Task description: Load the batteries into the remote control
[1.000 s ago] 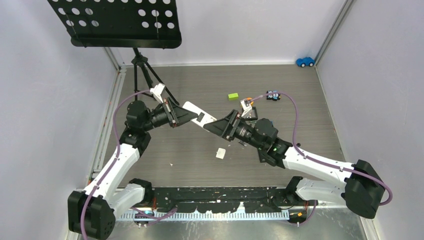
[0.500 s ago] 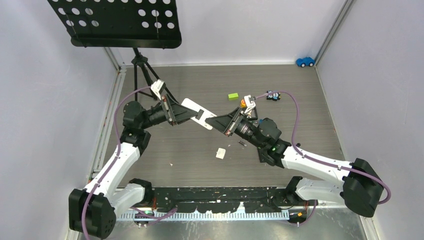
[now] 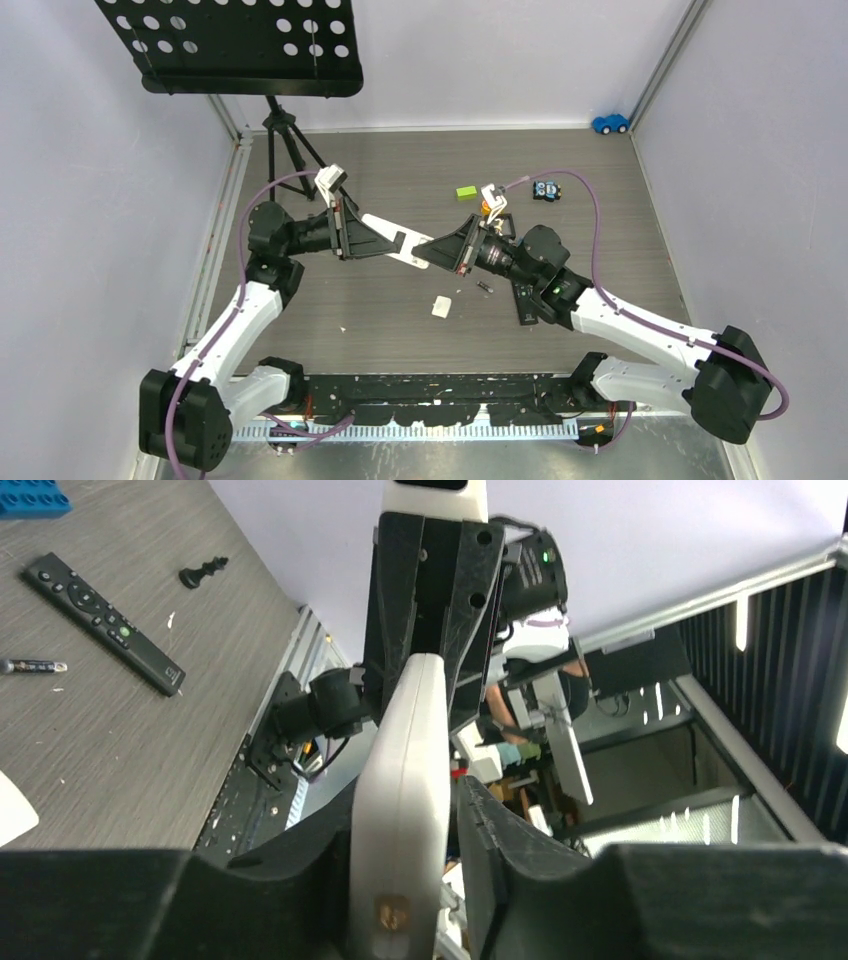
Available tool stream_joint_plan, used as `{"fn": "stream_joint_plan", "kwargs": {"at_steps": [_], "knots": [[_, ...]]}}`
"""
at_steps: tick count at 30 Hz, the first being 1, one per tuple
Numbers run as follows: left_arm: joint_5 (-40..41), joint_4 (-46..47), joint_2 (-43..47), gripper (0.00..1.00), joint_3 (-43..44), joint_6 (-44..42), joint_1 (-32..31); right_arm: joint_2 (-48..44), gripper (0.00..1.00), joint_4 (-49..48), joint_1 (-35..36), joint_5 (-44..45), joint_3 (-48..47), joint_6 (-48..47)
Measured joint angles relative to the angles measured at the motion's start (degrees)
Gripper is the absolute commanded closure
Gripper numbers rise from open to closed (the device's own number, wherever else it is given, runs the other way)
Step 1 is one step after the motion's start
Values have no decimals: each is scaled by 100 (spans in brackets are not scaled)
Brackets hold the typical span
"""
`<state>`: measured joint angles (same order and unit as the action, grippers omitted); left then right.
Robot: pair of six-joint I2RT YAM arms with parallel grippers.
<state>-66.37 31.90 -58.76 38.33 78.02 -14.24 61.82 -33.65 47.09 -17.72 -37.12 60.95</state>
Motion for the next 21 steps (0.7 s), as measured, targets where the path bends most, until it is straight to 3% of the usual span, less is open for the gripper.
{"fn": "stream_joint_plan", "kwargs": {"at_steps": [5, 9, 11, 21], "knots": [[-310, -4, 96, 99, 4, -260, 0, -24, 84, 376, -90, -546, -251, -107], [-328, -52, 160, 100, 9, -485, 0, -39, 43, 859, -142, -695, -472, -310], [-326, -55, 188, 100, 11, -544, 0, -87, 32, 1091, -153, -584, -492, -422], [203, -780, 706, 100, 9, -1690, 0, -1257, 31, 2251, -173, 778, -409, -1067]]}}
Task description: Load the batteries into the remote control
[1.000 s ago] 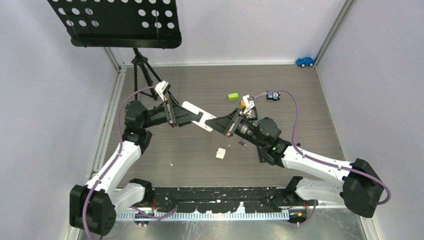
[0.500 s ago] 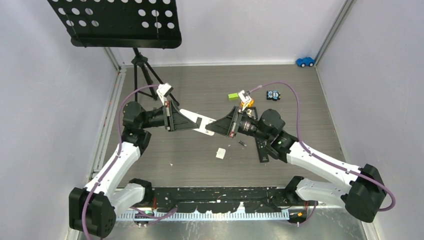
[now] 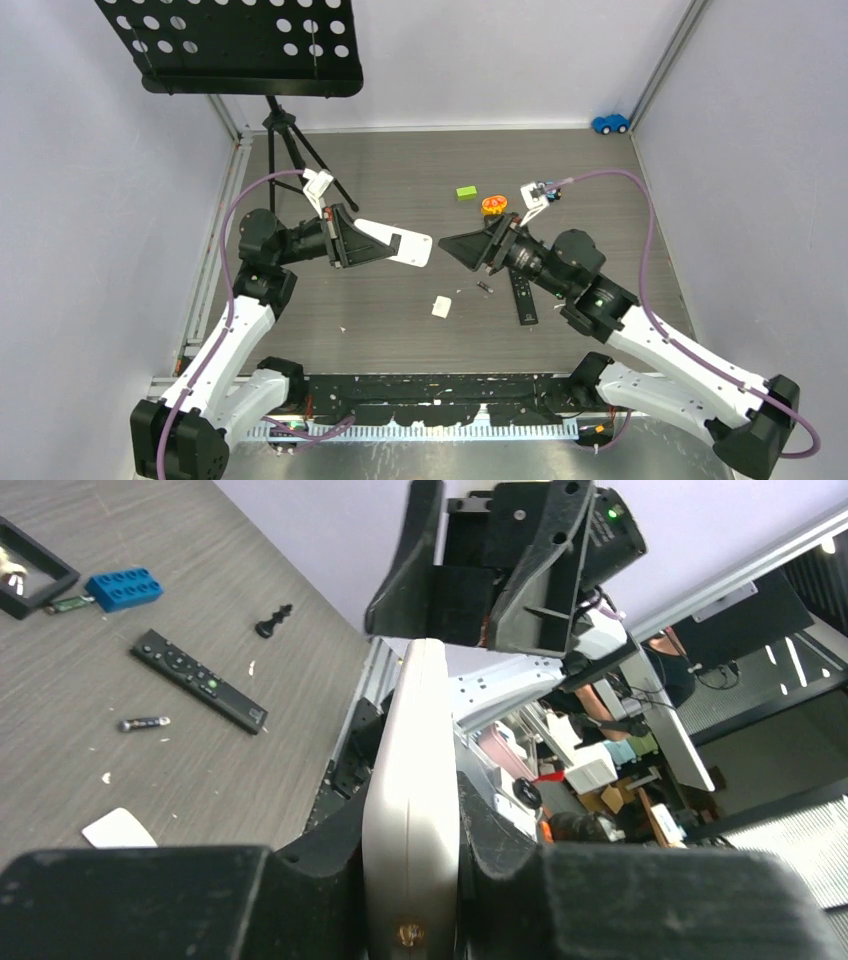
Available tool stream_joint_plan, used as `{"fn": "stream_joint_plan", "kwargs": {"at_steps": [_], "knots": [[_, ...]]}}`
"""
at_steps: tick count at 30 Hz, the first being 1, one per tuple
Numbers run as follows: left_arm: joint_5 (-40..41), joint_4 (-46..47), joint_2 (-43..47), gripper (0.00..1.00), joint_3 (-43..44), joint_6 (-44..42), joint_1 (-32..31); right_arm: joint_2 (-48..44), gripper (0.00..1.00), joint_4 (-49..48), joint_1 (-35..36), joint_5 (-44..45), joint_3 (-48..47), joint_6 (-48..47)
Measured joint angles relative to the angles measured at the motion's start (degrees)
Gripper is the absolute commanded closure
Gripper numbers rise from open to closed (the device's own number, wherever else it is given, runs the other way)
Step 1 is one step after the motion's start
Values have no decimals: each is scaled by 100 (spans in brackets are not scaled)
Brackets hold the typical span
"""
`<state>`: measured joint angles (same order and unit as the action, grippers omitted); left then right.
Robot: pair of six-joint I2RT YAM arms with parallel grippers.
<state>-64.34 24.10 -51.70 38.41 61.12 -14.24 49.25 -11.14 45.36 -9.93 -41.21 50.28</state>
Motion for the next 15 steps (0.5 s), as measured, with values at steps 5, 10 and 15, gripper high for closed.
{"fn": "stream_joint_plan", "kwargs": {"at_steps": [5, 10, 15], "knots": [[291, -208, 22, 100, -74, -337, 0, -487, 34, 1056, -11, 994, -87, -407], [691, -590, 160, 100, -151, -761, 0, -57, 35, 2730, -11, 2245, -658, -741], [1132, -1067, 393, 100, -157, -1211, 0, 809, 43, 4000, -83, 3012, -1147, -837]]}}
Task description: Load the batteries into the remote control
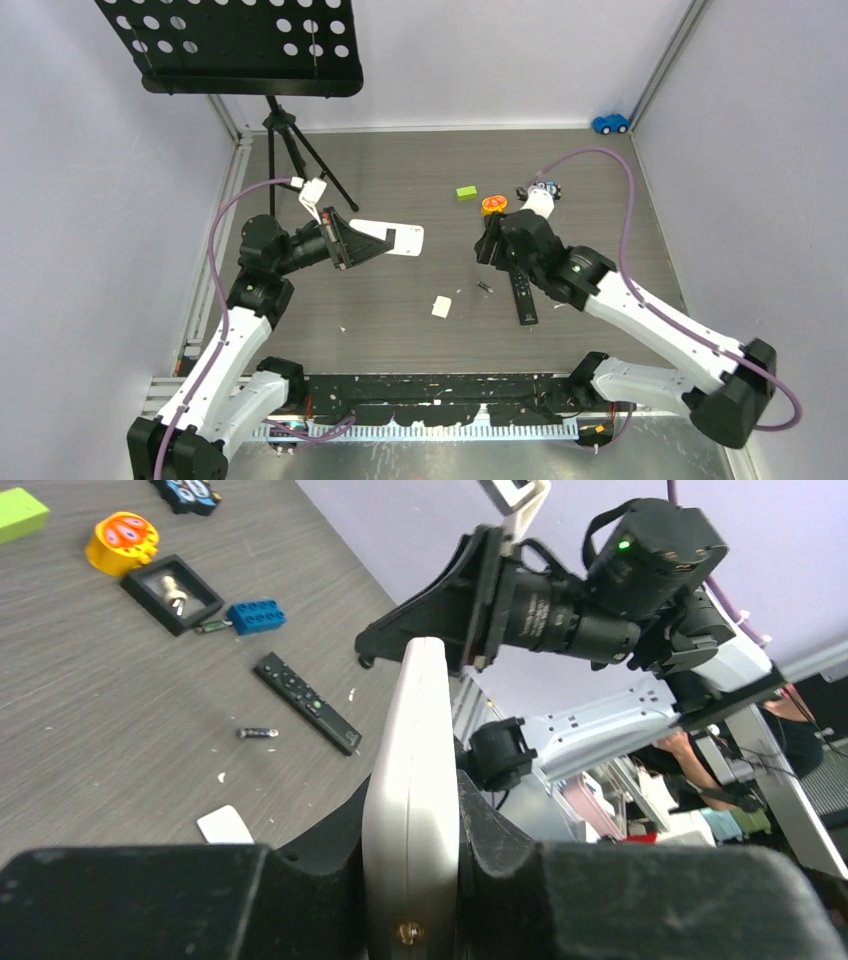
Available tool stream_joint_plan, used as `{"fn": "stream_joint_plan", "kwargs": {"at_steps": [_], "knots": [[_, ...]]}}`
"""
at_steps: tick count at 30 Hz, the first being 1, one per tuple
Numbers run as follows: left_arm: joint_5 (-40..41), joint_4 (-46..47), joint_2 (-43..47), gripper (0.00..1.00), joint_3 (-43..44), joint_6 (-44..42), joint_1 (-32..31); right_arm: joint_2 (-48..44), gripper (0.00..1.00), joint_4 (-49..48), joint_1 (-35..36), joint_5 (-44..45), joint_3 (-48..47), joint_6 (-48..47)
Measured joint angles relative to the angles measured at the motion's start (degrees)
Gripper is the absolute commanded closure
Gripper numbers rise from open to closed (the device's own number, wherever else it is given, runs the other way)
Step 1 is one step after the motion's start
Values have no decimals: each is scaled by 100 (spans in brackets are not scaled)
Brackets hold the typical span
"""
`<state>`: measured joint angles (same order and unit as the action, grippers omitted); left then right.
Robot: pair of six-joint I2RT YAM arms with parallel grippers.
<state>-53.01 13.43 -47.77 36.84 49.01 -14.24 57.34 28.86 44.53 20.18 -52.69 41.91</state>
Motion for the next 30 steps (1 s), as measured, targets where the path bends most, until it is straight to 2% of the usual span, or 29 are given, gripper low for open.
{"fn": "stream_joint_plan", "kwargs": {"at_steps": [3, 12, 17, 23, 30], "knots": [[210, -175, 76, 100, -11, -146, 0, 662, 51, 446, -155, 170, -142, -15], [730, -599, 234, 100, -98, -433, 0, 2074, 50, 807, -387, -247, -175, -9], [942, -758, 269, 100, -111, -518, 0, 2299, 50, 566, -391, -555, -87, 295], [1014, -820, 262, 100, -140, -597, 0, 2608, 40, 15, -391, -844, 372, 1158], [1064, -822, 245, 100, -199, -599, 0, 2857, 39, -306, -407, -933, 743, 2006]]}}
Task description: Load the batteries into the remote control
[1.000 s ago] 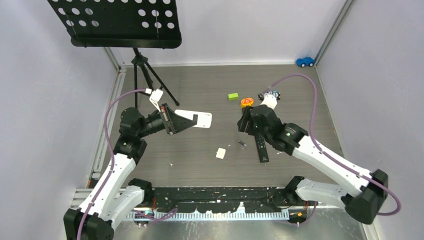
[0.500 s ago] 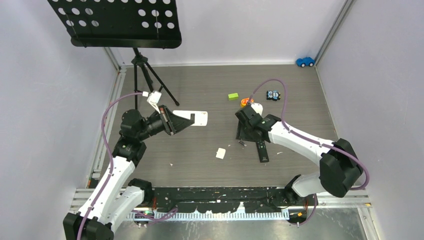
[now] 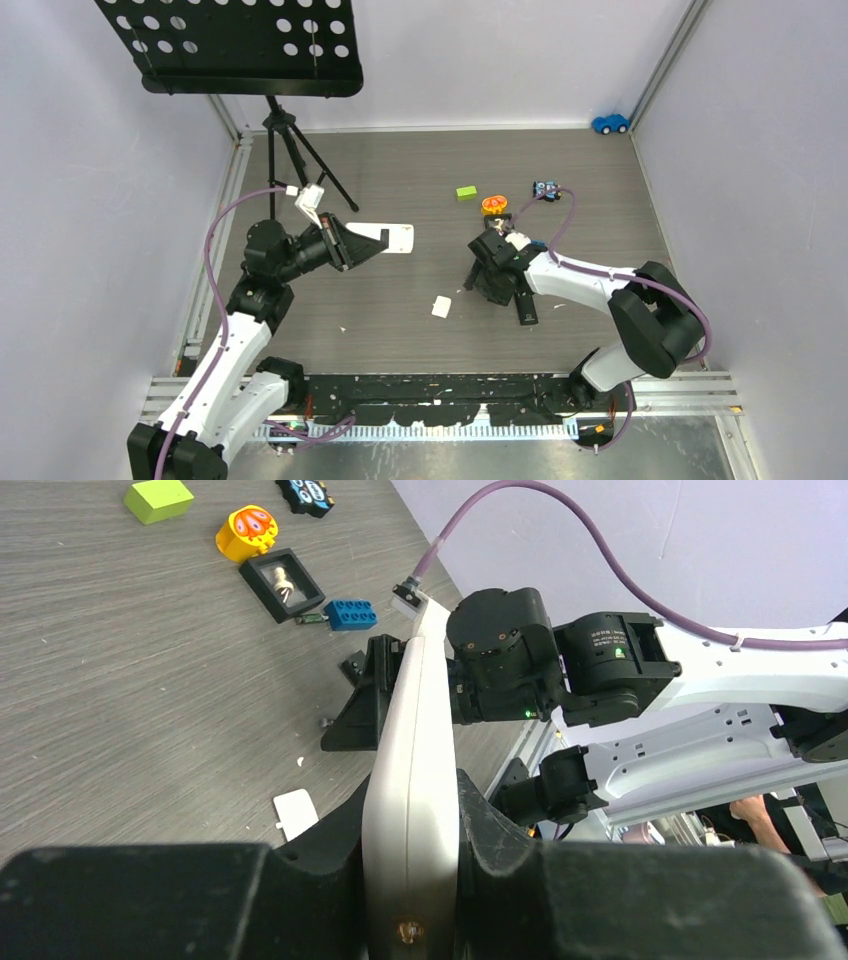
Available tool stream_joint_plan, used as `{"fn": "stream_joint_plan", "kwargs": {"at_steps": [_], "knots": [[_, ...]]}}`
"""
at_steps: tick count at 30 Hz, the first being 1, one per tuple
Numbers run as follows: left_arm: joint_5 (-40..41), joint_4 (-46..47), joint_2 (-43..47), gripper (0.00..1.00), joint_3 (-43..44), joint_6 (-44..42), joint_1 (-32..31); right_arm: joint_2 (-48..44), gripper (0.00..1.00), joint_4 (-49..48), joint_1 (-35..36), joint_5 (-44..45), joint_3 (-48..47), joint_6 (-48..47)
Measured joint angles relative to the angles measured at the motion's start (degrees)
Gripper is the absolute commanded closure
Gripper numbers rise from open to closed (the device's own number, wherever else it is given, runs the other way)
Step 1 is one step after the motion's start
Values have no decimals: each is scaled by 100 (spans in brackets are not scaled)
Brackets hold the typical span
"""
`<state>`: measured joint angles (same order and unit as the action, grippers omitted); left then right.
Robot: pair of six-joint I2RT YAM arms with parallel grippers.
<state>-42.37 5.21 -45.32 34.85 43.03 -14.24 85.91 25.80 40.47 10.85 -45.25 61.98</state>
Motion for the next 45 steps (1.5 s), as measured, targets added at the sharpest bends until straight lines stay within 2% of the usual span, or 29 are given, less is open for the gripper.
{"fn": "stream_joint_plan", "kwargs": {"at_steps": [10, 21, 24, 28, 30, 32, 38, 42, 45], "knots": [[79, -42, -35, 100, -59, 0, 0, 151, 39, -212, -72, 380, -55, 267], [81, -162, -55, 100, -59, -4, 0, 824, 39, -50, -133, 1115, -715, 96], [87, -234, -35, 100, -59, -9, 0, 938, 50, -15, -133, 1342, -804, 50], [103, -280, -13, 100, -59, -22, 0, 1049, 73, 127, -133, 1547, -892, -140], [111, -304, -9, 100, -59, -26, 0, 1075, 78, 186, -138, 1589, -914, -240], [125, -317, -7, 100, -59, -28, 0, 1075, 78, 225, -153, 1593, -916, -326], [140, -328, -7, 100, -59, -28, 0, 1071, 62, 181, -160, 1543, -922, -442], [140, -328, -7, 100, -59, -28, 0, 1051, 61, 199, -162, 1456, -933, -511], [140, -330, -7, 100, -59, -28, 0, 981, 64, 223, -170, 1375, -870, -516]]}}
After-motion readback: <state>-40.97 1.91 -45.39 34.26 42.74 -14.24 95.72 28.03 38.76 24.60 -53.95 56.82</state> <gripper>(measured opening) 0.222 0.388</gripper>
